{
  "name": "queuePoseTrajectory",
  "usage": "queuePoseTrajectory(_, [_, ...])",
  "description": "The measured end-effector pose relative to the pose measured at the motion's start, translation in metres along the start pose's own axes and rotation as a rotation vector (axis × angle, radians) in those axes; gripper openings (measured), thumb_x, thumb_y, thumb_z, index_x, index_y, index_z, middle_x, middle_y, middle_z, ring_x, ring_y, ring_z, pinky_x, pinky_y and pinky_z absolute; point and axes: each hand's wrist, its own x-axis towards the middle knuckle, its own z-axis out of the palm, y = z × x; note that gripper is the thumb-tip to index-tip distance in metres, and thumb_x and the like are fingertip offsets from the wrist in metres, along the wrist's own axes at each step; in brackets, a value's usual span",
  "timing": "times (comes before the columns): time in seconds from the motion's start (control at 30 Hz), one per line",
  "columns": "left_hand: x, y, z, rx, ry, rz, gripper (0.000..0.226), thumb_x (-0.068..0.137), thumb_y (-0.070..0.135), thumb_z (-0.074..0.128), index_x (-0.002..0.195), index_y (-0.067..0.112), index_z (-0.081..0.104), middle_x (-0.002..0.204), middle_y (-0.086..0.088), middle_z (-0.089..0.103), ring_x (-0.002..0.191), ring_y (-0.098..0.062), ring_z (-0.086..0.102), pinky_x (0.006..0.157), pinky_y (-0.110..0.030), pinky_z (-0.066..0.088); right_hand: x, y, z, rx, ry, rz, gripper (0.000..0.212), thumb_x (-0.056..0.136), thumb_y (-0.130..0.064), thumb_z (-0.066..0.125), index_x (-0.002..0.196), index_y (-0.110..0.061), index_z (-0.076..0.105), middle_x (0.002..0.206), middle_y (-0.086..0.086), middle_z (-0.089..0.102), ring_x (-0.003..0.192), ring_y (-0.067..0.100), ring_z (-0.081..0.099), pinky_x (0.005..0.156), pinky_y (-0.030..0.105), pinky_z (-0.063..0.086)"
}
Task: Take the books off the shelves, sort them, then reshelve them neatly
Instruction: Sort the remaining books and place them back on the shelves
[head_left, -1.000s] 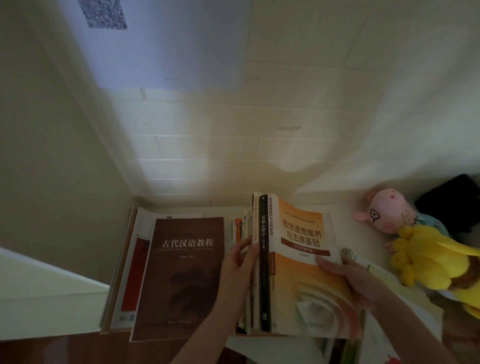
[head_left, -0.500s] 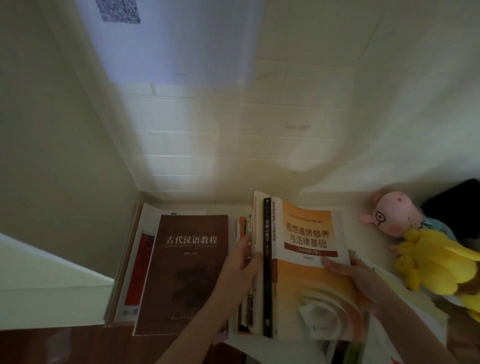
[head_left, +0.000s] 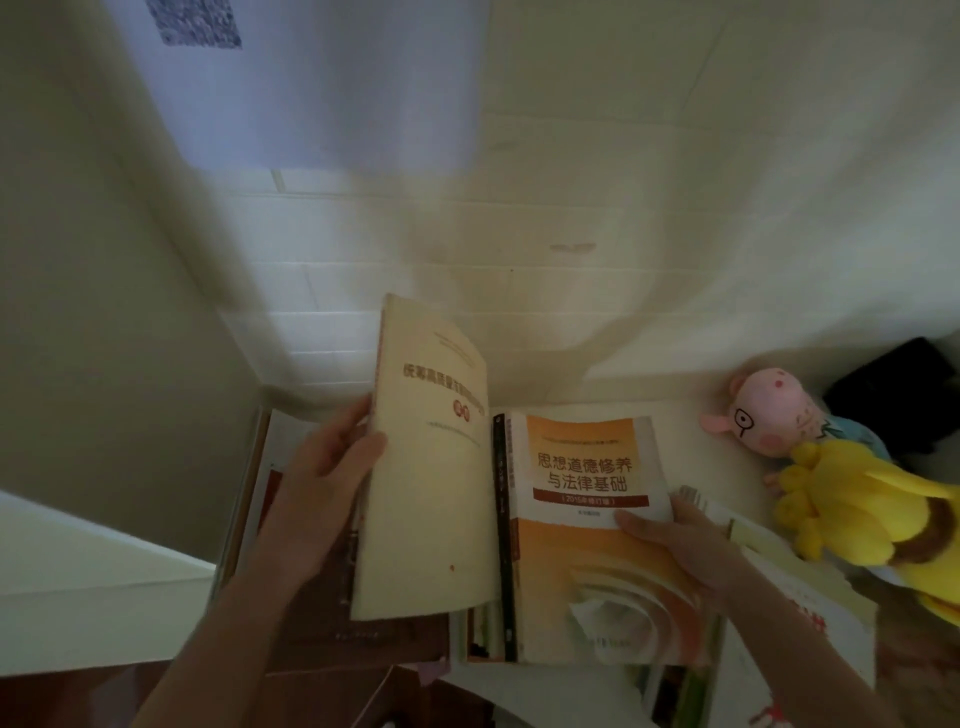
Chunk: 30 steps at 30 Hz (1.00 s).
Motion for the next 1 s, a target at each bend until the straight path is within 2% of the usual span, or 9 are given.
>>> queuePoseTrajectory(0.13, [0.009,0.012,-0.022,-0.144,0.073,-0.047,0.033,0.096,0.013,0.042,0.111,0.033,0.063,0.093,0.000,0.072,0.080,-0.020,0.069,0.060,-0.034,0.054,0.006,0.005,0.000,-0.004,-0.010,-0.009,0.075,0.055,-0.033,0.090,0.121,-0.009,0.063,0.109,0.012,0.072,0.096,0.035,0.070,0.079,0.048,0.058])
queuePoseTrajectory(0.27, [0.006,0.013,-0.022,-0.147,0.079,-0.041,0.035,0.096,0.011,0.040,0.105,0.032,0.065,0.087,0.001,0.073,0.071,-0.015,0.069,0.052,-0.026,0.053,0.007,0.007,0.007,-0.054,0.057,-0.016,0.078,0.059,-0.033,0.088,0.127,-0.010,0.058,0.108,0.009,0.072,0.092,0.030,0.071,0.072,0.039,0.059])
queuePoseTrajectory(0.37, [0.003,0.011,-0.012,-0.160,0.023,-0.050,0.034,0.095,0.012,0.042,0.109,0.031,0.066,0.095,-0.003,0.073,0.077,-0.018,0.069,0.057,-0.029,0.053,0.007,0.004,0.016,-0.511,0.354,-0.169,0.094,0.069,-0.035,0.084,0.147,-0.021,0.033,0.146,0.009,0.035,0.131,0.031,0.039,0.107,0.052,0.038])
queuePoseTrajectory(0.43, [0.002,0.017,-0.004,-0.177,-0.004,-0.042,0.034,0.095,0.012,0.042,0.107,0.033,0.066,0.091,0.000,0.073,0.075,-0.016,0.069,0.055,-0.028,0.053,-0.001,-0.010,0.029,-0.595,0.450,-0.392,0.089,0.075,-0.044,0.077,0.147,-0.026,0.028,0.150,0.005,0.022,0.137,0.027,0.025,0.114,0.050,0.027])
queuePoseTrajectory(0.57, [0.003,0.032,0.012,-0.264,-0.088,-0.011,0.034,0.095,0.013,0.038,0.115,0.022,0.063,0.093,-0.005,0.073,0.075,-0.019,0.069,0.055,-0.026,0.053,-0.032,-0.046,0.072,0.058,-0.089,-0.200,0.095,0.047,-0.085,0.069,0.123,-0.029,0.058,0.128,0.011,0.059,0.111,0.031,0.061,0.095,0.054,0.049])
queuePoseTrajectory(0.63, [0.003,0.036,0.021,-0.313,-0.111,-0.027,0.033,0.095,0.014,0.037,0.118,0.018,0.061,0.094,-0.007,0.072,0.075,-0.020,0.068,0.056,-0.027,0.053,-0.042,-0.060,0.076,0.372,-0.316,-0.030,0.088,0.033,-0.068,0.086,0.103,-0.016,0.073,0.099,0.016,0.071,0.085,0.034,0.070,0.067,0.046,0.059])
queuePoseTrajectory(0.7, [0.001,0.034,0.032,-0.323,-0.140,-0.051,0.033,0.096,0.015,0.039,0.122,0.018,0.058,0.096,-0.008,0.071,0.077,-0.020,0.069,0.059,-0.027,0.054,-0.046,-0.068,0.064,0.525,-0.323,-0.070,0.073,0.025,-0.049,0.095,0.086,-0.012,0.078,0.082,0.015,0.072,0.068,0.032,0.071,0.055,0.040,0.058])
queuePoseTrajectory(0.87, [-0.011,0.000,0.071,-0.197,-0.206,-0.078,0.033,0.096,0.009,0.044,0.126,0.020,0.052,0.101,-0.005,0.069,0.079,-0.012,0.069,0.064,-0.021,0.055,-0.052,-0.056,0.029,0.215,-0.038,-0.153,0.040,0.081,-0.033,0.064,0.116,-0.013,0.064,0.100,0.018,0.071,0.079,0.035,0.070,0.062,0.044,0.059])
queuePoseTrajectory(1.0, [-0.015,-0.028,0.094,-0.089,-0.274,-0.072,0.034,0.098,0.009,0.041,0.124,0.031,0.047,0.103,0.004,0.065,0.079,-0.003,0.066,0.066,-0.018,0.053,-0.059,-0.033,0.021,0.077,0.082,-0.162,0.044,0.078,-0.024,0.075,0.119,-0.017,0.059,0.105,0.016,0.070,0.085,0.039,0.069,0.069,0.051,0.058])
